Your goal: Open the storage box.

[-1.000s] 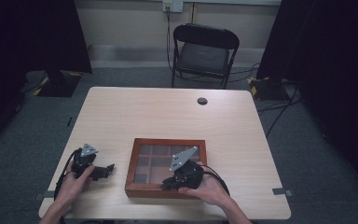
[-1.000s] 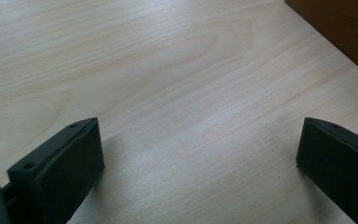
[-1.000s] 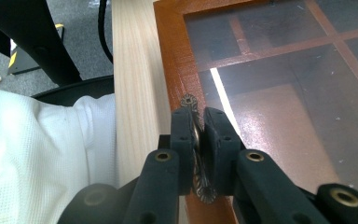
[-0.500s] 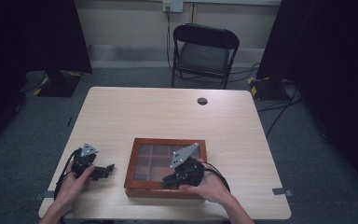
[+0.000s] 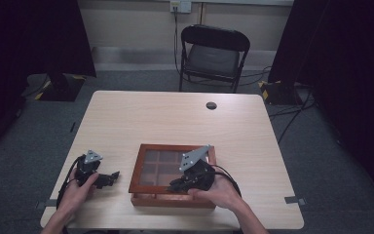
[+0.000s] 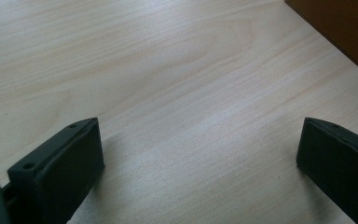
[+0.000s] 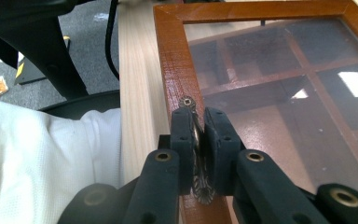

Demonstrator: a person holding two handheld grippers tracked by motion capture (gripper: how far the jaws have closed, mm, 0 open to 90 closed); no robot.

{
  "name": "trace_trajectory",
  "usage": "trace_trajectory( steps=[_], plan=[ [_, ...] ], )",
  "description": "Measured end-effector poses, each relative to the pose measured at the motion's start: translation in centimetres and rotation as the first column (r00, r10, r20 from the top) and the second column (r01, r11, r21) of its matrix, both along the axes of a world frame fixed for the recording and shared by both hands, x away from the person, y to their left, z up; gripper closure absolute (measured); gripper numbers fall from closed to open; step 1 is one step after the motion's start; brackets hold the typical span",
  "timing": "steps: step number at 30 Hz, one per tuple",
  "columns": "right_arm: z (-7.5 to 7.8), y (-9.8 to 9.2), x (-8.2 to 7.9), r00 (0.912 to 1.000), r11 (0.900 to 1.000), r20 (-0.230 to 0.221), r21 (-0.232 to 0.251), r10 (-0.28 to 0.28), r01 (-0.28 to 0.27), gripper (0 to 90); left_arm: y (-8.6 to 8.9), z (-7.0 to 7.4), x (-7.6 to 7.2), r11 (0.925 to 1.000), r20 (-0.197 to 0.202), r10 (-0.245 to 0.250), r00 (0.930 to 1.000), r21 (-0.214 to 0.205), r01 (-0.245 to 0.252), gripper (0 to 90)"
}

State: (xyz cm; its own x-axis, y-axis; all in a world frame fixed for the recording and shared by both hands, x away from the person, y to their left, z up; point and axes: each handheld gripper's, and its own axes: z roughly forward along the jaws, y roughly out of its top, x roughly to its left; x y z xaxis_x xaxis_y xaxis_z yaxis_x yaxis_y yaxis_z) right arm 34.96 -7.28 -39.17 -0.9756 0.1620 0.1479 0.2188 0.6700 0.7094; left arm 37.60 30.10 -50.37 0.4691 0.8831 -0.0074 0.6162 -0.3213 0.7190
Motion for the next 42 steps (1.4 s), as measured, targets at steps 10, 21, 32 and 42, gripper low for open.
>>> trace_trajectory(
  steps=[10,21,32,42],
  plan=[
    [0.9,-0.2,0.4,1.0,0.9996,-0.003,0.029,-0.006,0.006,82.7,0.0,0.0,0.0,1.0,0.0,0.001,1.0,0.002,-0.001,0.0],
    [1.9,-0.4,0.9,1.0,0.9985,0.003,0.053,-0.008,0.008,82.7,0.0,0.0,0.0,1.0,-0.001,0.001,1.0,0.002,-0.001,0.0],
    [2.8,-0.6,1.6,0.9999,0.9977,-0.013,0.067,-0.008,0.008,82.8,0.0,0.0,0.0,1.0,0.0,0.001,1.0,0.002,-0.001,0.0],
    [3.9,-0.8,2.2,0.9997,0.9964,-0.003,0.081,-0.024,0.024,82.7,0.0,0.0,0.0,1.0,0.0,0.001,1.0,0.001,-0.001,0.0]
  ],
)
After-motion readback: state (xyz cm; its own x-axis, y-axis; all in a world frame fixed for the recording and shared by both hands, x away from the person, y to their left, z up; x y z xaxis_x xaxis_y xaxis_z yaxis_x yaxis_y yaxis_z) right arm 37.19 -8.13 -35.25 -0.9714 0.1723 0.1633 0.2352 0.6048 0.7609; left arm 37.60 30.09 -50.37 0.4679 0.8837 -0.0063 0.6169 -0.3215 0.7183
